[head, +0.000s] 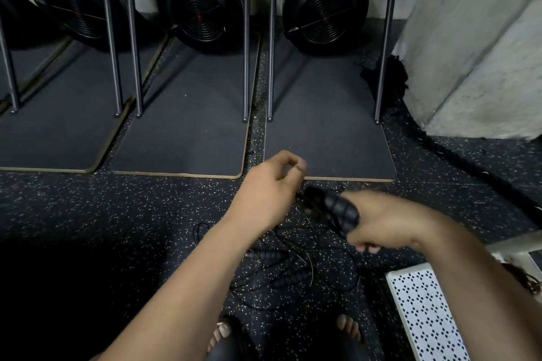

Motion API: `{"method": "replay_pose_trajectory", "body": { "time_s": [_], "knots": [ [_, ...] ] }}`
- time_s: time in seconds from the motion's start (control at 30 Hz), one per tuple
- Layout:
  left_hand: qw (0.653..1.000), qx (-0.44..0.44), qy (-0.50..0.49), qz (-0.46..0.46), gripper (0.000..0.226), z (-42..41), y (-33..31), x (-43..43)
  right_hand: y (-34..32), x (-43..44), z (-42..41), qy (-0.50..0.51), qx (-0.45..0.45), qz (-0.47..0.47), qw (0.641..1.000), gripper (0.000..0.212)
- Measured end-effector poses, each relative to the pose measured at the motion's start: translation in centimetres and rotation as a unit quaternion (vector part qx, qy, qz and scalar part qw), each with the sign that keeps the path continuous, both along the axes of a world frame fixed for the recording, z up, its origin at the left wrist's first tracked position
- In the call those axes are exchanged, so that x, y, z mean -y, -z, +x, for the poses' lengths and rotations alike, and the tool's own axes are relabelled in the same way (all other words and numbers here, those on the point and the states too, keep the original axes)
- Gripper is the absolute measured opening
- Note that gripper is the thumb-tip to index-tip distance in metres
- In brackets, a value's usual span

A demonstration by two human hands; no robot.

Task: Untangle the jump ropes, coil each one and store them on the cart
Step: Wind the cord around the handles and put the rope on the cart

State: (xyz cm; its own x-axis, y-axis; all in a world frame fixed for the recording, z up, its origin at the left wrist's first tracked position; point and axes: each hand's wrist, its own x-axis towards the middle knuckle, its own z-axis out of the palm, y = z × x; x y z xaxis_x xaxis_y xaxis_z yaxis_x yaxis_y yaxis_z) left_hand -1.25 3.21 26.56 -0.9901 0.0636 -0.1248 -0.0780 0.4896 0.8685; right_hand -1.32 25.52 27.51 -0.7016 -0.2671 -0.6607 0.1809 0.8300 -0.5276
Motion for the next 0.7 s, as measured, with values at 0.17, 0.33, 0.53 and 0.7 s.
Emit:
{"method": "replay_pose_trajectory", "body": {
  "time_s": [0.17, 0.33, 0.53, 0.7],
  "knots": [
    [0.998, -0.01, 0.061, 0.034, 0.015, 0.1, -0.2, 0.2, -1.4, 1.9, 1.1, -0.188, 0.114, -0.062, 0.974, 0.036],
    [0.983, 0.035, 0.079, 0.161, 0.033, -0.3, -0.7, 0.8, -4.3, 1.2, 1.3, -0.164, 0.14, -0.295, 0.931, 0.035],
    [0.986, 0.023, 0.037, 0.163, 0.04, -0.2, -0.1, -0.1, -3.7, 0.5, 0.4, 0.089, 0.024, -0.477, 0.874, 0.035],
    [0.993, 0.008, 0.02, 0.118, 0.025, 0.0, 0.3, -0.4, -2.2, 0.9, -0.7, 0.311, -0.057, -0.378, 0.87, 0.047]
  ]
}}
